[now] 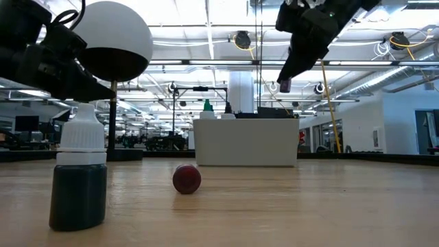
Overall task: Pick & Place food coloring
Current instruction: Put the small blue food coloring bottle into the gray bin
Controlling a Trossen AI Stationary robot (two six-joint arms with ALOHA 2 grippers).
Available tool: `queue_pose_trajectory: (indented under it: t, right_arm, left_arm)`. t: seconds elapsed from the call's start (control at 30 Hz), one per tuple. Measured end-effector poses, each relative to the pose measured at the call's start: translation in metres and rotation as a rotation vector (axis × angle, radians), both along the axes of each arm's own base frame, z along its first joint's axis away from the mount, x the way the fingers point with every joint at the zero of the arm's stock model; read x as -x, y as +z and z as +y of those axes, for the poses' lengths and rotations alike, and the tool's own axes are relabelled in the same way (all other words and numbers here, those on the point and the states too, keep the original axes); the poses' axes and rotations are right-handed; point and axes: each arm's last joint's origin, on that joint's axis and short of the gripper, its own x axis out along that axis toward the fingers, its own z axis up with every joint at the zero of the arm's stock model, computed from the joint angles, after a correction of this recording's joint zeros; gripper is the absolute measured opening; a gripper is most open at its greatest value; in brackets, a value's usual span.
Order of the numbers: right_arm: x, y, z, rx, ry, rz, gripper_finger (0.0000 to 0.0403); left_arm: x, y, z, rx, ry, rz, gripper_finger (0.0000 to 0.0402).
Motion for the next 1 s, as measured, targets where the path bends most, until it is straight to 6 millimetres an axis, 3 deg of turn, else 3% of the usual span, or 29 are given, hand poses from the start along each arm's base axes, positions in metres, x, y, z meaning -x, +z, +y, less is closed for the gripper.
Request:
queue_pose_trajectory:
  t: [0.13,0.57,0.77,1.0]
  right_arm:
    - [-0.002,0.003,-0.015,-0.025,0.08,-0.045,0.0061]
    - [0.0,0.006,-0.057,0.091,0.025,-0.091,0.0061]
    - [-0.009,-0.016,-0.073,0.073,-0.011,-0.009,0.0061]
    - [-0.022,-0.041,-0.071,0.043,0.008,0.085,0.0062]
  left_arm:
    - [-0.001,0.003,0.0,-0.008,-0.002,-0.032,0.0037]
    - [-0.001,0.005,0.0,-0.164,-0.033,-0.027,0.0037]
    - [-0.001,0.008,0.0,-0.231,-0.043,-0.053,0.0037]
    - [-0.001,0.007,0.0,-0.233,-0.037,-0.04,0.0037]
